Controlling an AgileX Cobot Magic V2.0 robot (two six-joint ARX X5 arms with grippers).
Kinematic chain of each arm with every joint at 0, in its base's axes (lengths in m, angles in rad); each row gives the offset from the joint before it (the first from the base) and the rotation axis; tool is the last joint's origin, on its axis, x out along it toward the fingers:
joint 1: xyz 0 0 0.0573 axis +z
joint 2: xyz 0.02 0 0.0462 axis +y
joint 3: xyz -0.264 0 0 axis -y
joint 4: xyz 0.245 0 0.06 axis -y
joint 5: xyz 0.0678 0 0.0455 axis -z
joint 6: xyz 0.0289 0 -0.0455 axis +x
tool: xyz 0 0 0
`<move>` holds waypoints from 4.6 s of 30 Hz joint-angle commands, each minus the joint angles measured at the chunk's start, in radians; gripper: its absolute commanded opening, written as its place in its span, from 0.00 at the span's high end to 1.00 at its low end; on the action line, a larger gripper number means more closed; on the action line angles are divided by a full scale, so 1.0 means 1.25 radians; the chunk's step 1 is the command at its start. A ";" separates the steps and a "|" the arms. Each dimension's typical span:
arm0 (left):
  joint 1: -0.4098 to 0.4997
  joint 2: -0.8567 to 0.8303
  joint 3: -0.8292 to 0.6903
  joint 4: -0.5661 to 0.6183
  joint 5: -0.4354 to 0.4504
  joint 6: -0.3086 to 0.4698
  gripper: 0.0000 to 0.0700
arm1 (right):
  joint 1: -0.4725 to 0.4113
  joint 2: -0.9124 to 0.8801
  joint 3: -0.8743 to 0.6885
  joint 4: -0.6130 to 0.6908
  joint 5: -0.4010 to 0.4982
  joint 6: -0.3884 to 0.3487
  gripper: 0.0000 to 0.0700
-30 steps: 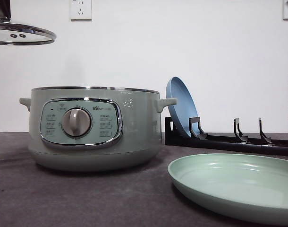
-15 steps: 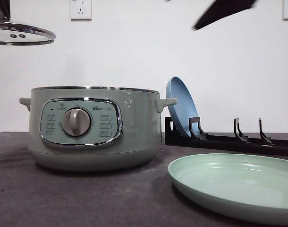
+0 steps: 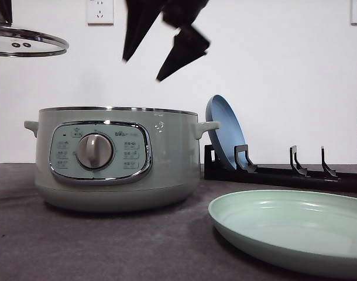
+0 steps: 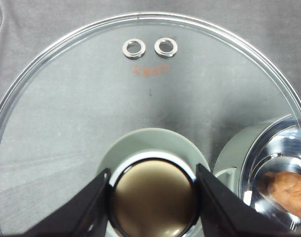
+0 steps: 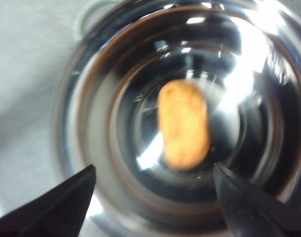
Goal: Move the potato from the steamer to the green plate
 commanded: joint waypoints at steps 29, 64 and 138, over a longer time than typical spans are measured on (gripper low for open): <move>0.002 -0.003 -0.007 0.028 0.003 0.004 0.99 | 0.038 0.225 0.088 0.102 0.073 -0.158 0.11; 0.007 -0.003 -0.023 0.044 0.003 0.006 0.99 | 0.022 0.244 0.175 0.023 0.016 -0.091 0.64; 0.001 -0.003 -0.023 0.040 0.013 0.003 0.99 | -0.113 -0.594 -1.206 0.563 0.121 0.160 0.64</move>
